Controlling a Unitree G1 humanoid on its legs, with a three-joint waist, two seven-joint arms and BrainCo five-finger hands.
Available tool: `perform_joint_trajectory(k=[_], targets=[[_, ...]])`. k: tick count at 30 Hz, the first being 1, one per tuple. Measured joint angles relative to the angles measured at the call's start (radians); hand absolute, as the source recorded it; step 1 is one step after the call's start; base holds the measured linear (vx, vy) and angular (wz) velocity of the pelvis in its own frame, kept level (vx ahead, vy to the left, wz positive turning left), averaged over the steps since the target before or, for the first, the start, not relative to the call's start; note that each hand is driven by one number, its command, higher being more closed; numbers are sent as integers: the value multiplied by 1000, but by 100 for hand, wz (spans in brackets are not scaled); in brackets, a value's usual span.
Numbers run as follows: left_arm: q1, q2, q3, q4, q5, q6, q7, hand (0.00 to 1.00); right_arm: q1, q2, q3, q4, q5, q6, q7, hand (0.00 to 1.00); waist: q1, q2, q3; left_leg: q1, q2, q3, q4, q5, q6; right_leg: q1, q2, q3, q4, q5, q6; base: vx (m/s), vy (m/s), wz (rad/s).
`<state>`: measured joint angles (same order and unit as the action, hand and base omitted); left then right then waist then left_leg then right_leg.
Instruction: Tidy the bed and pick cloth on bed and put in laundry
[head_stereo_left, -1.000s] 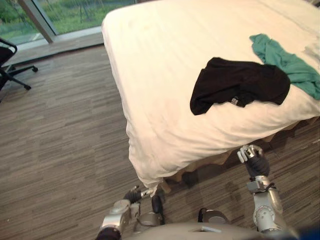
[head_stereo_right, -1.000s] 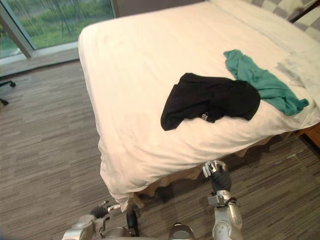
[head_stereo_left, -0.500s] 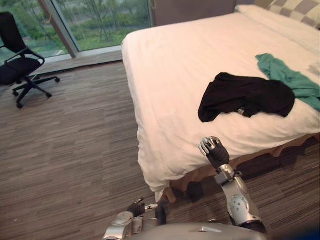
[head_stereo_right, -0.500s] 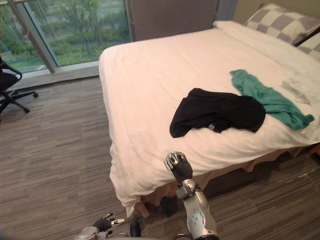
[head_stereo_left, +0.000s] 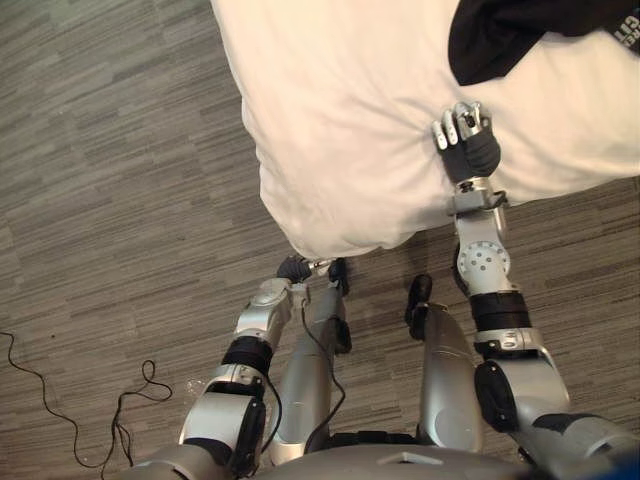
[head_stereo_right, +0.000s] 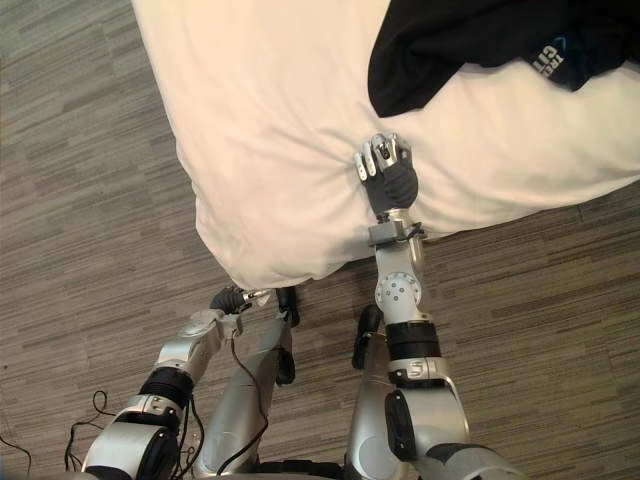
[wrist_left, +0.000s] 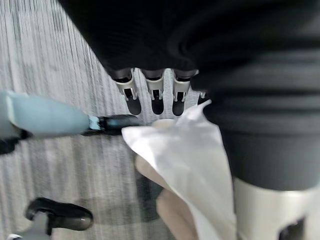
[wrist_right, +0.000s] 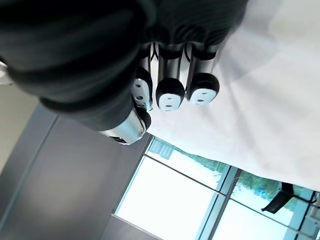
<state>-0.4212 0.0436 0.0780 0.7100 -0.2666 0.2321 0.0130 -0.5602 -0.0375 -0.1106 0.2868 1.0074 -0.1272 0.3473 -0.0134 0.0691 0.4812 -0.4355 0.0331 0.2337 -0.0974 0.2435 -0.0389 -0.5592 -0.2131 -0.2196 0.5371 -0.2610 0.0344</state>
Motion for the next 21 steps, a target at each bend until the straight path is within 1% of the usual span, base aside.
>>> perform_joint_trajectory(k=[1, 2, 4, 5, 6, 7, 8, 9, 10, 11, 12, 13, 14, 15, 16, 17, 19, 20, 21], targets=[[1, -1, 3, 0, 0, 0, 2, 0, 14, 1, 0, -5, 1, 0, 9, 100, 0, -2, 0, 2, 1, 2, 0, 0, 0, 1, 2, 1, -2, 0, 0, 49, -72, -12], [9, -3, 6, 0, 0, -2, 13, 0, 77, 4, -4, -19, 1, -4, 45, 100, -2, -7, 1, 17, 4, 7, 0, -1, 1, 18, 5, 4, -12, 1, 0, 61, -57, -10], [22, -4, 14, 0, 0, -5, 23, 0, 134, 16, -12, -18, 1, -12, 69, 100, -5, -16, 6, 42, 7, 16, 0, -10, 5, 46, 12, 10, -26, 4, 2, 67, -44, -22], [43, -6, 20, 1, 0, -14, 38, 0, 195, 36, -31, 10, -2, -22, 82, 100, -7, -24, 4, 70, 16, 31, 0, -20, 4, 81, 26, 17, -61, 18, 3, 85, -32, -45], [64, -8, 22, 3, 0, -26, 41, 0, 246, 37, -58, 89, -8, -22, 74, 100, -7, -33, -1, 95, 26, 46, 0, -33, 2, 114, 39, 24, -94, 30, 3, 114, -25, -44], [71, -12, 22, 6, 0, -28, 43, 0, 274, 34, -81, 144, -12, -21, 61, 100, -7, -36, -1, 110, 29, 52, 0, -39, 3, 133, 44, 26, -108, 34, 5, 106, -11, -35], [84, -24, 22, 11, 0, -40, 61, 0, 331, 34, -135, 231, -25, -21, 35, 100, -5, -37, -2, 137, 33, 61, 0, -53, 3, 168, 51, 30, -133, 40, 8, 86, -4, -21], [91, -29, 25, 12, 1, -45, 66, 0, 352, 35, -157, 255, -33, -21, 29, 100, -6, -37, -2, 147, 35, 65, 0, -58, 2, 181, 54, 30, -142, 43, 9, 117, -7, -28], [114, -42, 48, 18, 1, -53, 81, 0, 419, 33, -205, 293, -52, -22, 13, 0, -9, -39, -3, 180, 36, 79, 0, -70, 4, 219, 57, 35, -161, 47, 12, 137, -4, -30], [140, -41, 63, 29, 1, -62, 97, 0, 478, 31, -235, 303, -63, -24, 0, 0, -24, -47, -10, 212, 36, 92, 0, -84, 5, 251, 58, 42, -175, 48, 13, 148, -4, -28], [151, -42, 71, 32, 2, -65, 105, 0, 495, 31, -245, 303, -73, -26, -3, 0, -29, -50, -13, 224, 36, 96, 0, -89, 7, 265, 58, 42, -179, 48, 13, 125, -4, -30], [177, -41, 102, 51, -22, -85, 124, 0, 543, 26, -273, 303, -109, -42, -29, 0, -35, -66, -26, 255, 41, 116, 27, -121, 10, 308, 57, 43, -195, 48, 13, 132, -23, -29], [199, -41, 137, 68, -61, -100, 140, 0, 580, 25, -298, 308, -149, -49, -63, 0, -33, -83, -46, 258, 55, 130, 105, -172, 13, 346, 58, 45, -212, 48, 14, 126, -32, -31], [210, -40, 149, 70, -73, -107, 145, 0, 588, 25, -308, 312, -165, -53, -75, 0, -30, -89, -55, 259, 63, 136, 137, -193, 13, 361, 58, 45, -217, 48, 14, 124, -46, -32], [253, -41, 180, 71, -76, -133, 142, 0, 611, 22, -332, 322, -204, -56, -96, 0, -25, -93, -92, 252, 92, 142, 247, -264, 11, 402, 69, 44, -231, 48, 14, 121, -33, -27], [293, -42, 203, 71, -68, -165, 122, 0, 638, 18, -345, 324, -233, -56, -98, 0, -24, -90, -130, 240, 118, 144, 330, -314, 11, 432, 81, 45, -247, 47, 15, 123, -22, -25], [335, -40, 218, 72, -59, -194, 94, 0, 666, 18, -358, 337, -266, -56, -93, 0, -20, -84, -166, 242, 140, 144, 392, -354, 6, 460, 90, 53, -257, 44, 18, 98, 20, -19], [372, -42, 226, 79, -52, -222, 57, 0, 703, 21, -362, 352, -299, -56, -75, 0, -12, -81, -218, 243, 144, 144, 414, -366, 1, 464, 92, 69, -261, 44, 19, 98, 46, -26], [391, -47, 235, 85, -36, -233, 38, 0, 720, 23, -362, 365, -320, -57, -74, 0, -9, -78, -246, 245, 142, 145, 411, -371, -2, 463, 92, 74, -268, 45, 19, 81, 46, -22]])
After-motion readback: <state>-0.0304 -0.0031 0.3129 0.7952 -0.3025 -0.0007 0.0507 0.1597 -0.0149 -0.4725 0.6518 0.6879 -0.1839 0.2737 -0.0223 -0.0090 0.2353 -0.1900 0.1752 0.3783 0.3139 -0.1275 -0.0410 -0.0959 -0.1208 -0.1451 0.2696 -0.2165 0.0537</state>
